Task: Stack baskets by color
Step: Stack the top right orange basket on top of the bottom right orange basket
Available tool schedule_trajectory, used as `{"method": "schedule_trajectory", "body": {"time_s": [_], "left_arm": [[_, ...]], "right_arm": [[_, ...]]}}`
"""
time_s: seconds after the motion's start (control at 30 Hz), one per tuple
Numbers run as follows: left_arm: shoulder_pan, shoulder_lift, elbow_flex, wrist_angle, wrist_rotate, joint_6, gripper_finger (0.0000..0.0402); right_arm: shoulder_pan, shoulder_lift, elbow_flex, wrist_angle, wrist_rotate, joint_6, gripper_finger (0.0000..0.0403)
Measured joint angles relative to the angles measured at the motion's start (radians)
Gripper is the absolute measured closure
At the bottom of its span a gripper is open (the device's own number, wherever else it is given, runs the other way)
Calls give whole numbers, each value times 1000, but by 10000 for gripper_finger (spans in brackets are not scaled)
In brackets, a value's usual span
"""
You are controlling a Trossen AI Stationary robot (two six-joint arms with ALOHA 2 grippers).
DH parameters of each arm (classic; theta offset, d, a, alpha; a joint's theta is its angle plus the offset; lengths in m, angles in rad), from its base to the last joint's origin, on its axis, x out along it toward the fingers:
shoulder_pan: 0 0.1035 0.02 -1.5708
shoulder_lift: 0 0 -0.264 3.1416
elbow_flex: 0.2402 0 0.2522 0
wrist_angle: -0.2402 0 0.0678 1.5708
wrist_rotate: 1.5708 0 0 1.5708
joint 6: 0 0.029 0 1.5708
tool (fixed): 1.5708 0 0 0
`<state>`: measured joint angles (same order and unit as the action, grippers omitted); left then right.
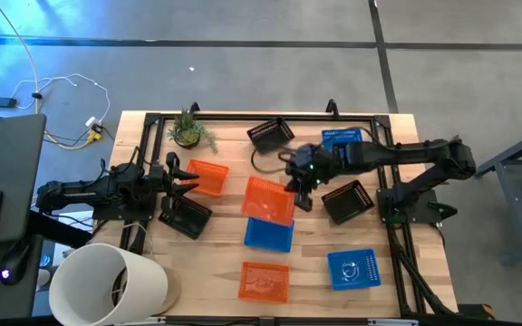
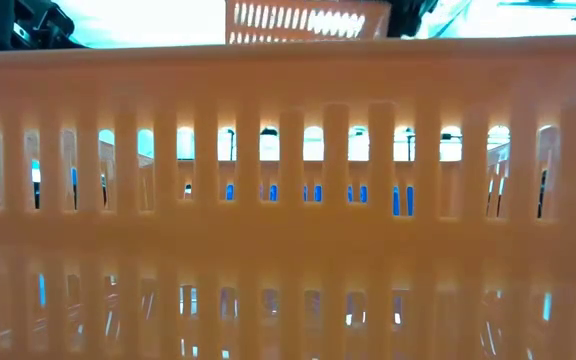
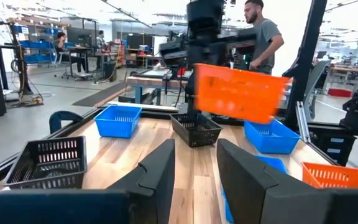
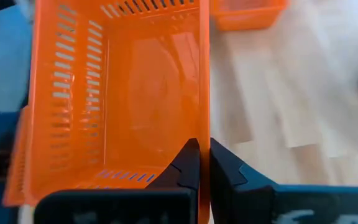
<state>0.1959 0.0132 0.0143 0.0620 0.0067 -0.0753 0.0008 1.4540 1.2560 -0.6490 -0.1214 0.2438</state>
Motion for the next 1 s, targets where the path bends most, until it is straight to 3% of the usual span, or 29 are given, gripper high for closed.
{"method": "schedule_trajectory", "body": {"time_s": [0.37,1.0], "left_arm": [[0,0,0,-22,0,0,294],[0,0,0,-39,0,0,294]], "right_arm": [[204,33,-2,7,15,82,403],[344,209,-2,185,4,328,403]]}}
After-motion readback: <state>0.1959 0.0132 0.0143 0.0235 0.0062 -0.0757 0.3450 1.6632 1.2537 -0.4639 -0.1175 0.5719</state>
